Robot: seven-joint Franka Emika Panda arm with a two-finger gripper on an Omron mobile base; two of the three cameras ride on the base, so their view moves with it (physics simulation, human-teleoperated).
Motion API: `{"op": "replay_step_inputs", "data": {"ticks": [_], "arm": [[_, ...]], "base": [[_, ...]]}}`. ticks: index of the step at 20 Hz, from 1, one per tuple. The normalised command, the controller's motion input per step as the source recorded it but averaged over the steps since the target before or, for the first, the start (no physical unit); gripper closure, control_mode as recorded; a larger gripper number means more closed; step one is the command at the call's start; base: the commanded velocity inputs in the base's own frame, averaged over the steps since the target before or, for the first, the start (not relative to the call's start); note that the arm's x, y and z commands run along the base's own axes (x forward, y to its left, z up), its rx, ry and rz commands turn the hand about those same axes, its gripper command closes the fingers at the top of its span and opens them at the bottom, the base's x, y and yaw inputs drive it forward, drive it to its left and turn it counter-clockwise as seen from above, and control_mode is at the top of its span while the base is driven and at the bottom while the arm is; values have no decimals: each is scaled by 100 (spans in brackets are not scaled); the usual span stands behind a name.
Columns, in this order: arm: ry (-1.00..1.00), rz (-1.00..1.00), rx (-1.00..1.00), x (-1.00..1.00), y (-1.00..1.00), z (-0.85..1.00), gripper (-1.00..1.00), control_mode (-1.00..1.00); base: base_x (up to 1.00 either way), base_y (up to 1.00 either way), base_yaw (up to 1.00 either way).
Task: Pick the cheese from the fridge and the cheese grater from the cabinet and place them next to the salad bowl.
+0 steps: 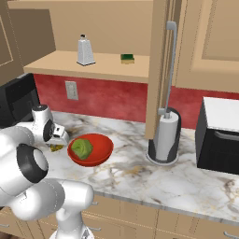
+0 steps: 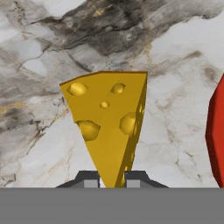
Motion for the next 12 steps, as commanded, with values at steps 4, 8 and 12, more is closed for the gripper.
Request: {"op": "replay_step_inputs", "data": {"ticks": [4,8,12], "arm": [[0,0,0,4,0,-17,100,-100],[0,0,0,1,-1,-19,100,-100],[0,0,0,2,0,-15,100,-100]], "base": [[0,0,0],[0,0,0],[0,0,0]]}}
